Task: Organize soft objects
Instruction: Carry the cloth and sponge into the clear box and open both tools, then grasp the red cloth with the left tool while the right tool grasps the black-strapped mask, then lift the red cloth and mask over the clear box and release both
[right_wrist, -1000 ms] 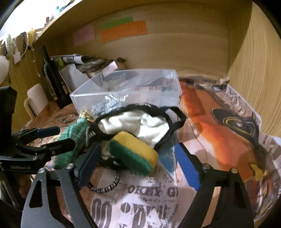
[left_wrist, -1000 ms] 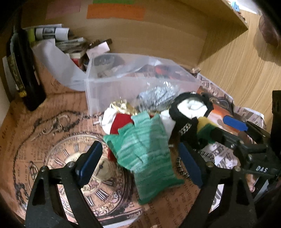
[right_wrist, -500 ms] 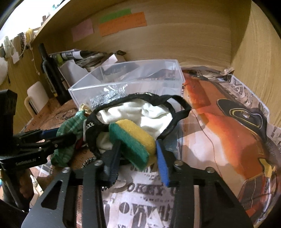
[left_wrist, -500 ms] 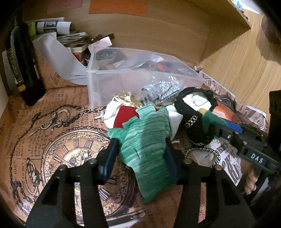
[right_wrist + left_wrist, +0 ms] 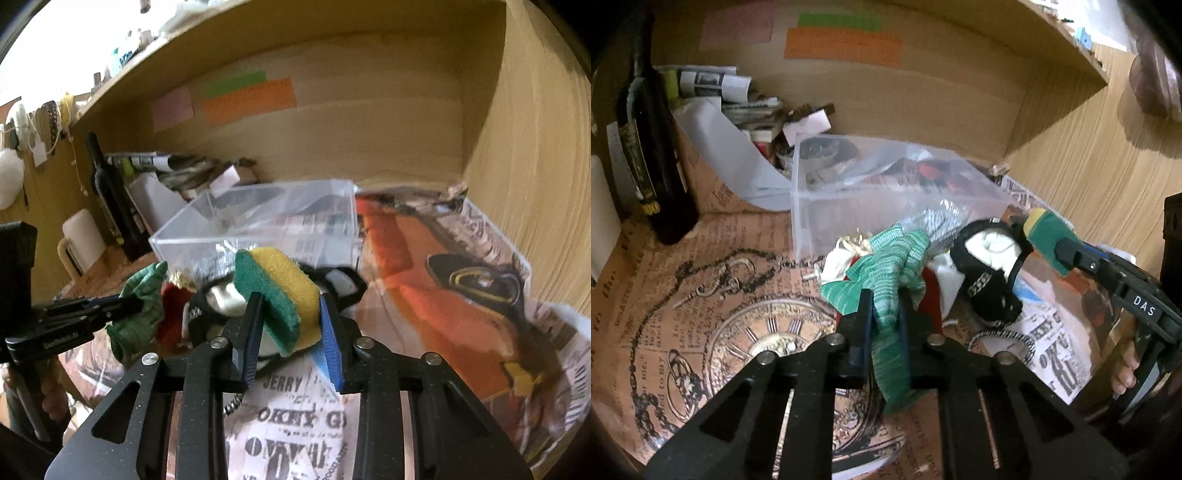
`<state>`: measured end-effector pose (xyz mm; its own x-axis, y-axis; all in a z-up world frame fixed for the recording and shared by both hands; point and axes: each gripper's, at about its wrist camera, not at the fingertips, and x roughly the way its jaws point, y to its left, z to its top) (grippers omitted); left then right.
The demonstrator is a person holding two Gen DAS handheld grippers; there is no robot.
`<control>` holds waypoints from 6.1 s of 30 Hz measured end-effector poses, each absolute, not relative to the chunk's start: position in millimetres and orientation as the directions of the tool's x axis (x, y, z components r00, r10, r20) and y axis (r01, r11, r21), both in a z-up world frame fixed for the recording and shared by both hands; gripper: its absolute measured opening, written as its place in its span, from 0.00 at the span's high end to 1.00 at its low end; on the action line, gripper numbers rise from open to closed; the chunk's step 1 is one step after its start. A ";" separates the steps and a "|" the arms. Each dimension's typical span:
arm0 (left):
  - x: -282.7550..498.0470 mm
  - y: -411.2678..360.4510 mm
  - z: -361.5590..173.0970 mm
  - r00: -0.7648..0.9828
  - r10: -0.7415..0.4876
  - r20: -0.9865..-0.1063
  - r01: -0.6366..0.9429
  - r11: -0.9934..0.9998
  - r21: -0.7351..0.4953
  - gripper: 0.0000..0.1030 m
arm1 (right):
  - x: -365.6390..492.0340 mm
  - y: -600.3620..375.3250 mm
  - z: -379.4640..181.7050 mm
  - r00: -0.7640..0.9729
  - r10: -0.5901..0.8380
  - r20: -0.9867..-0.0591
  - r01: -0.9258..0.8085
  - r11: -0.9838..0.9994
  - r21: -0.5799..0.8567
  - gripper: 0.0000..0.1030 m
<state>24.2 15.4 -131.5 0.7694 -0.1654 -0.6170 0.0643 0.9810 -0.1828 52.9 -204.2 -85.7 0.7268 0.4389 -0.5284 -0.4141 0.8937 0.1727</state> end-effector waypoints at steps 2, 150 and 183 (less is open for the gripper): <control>23.2 17.1 -122.9 0.786 -0.159 -0.597 0.062 0.982 -0.180 0.90 | 53.2 -204.8 -78.1 0.742 0.438 -0.508 -0.414 0.895 0.167 0.73; 34.5 29.9 -64.1 0.895 -0.083 -0.439 0.089 0.996 -0.007 0.97 | 64.3 -191.4 -34.0 0.764 0.506 -0.400 -0.486 0.859 0.159 0.86; 169.2 49.0 -113.6 0.807 0.023 -0.590 0.007 0.999 0.049 0.97 | 193.7 -103.0 -89.7 0.539 0.473 -0.697 -0.574 0.812 0.107 0.83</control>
